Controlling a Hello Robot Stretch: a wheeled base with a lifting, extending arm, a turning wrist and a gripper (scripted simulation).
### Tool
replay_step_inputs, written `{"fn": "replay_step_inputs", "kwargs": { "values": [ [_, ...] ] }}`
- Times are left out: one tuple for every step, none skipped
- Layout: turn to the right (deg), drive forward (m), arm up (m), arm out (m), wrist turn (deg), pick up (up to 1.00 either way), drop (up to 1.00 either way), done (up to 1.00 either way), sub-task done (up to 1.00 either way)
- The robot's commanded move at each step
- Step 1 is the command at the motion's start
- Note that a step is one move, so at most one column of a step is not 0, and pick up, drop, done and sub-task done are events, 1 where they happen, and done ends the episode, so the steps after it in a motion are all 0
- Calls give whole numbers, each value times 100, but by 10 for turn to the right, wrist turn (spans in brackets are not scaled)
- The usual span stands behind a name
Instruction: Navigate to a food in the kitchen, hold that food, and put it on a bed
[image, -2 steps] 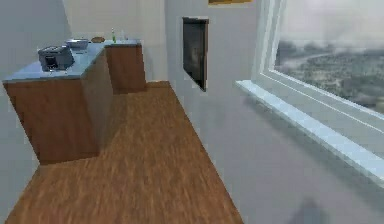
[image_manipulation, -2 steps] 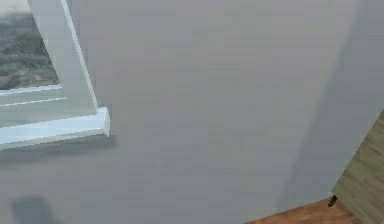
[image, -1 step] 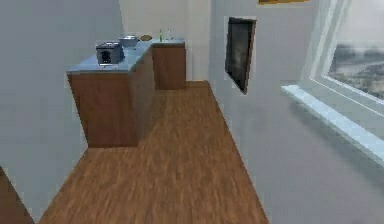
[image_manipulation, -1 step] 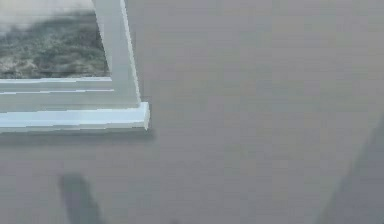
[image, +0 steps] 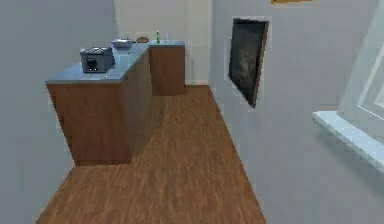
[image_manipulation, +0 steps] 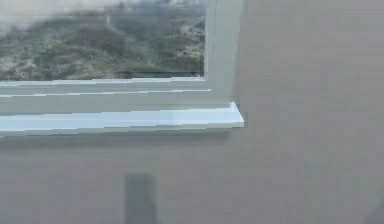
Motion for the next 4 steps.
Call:
{"fn": "replay_step_inputs", "kwargs": {
  "values": [
    [-60, 0, 0, 0, 0, 0, 0, 0, 0],
    [0, 100, 0, 0, 0, 0, 0, 0, 0],
    [0, 100, 0, 0, 0, 0, 0, 0, 0],
    [0, 100, 0, 0, 0, 0, 0, 0, 0]
  ]
}}
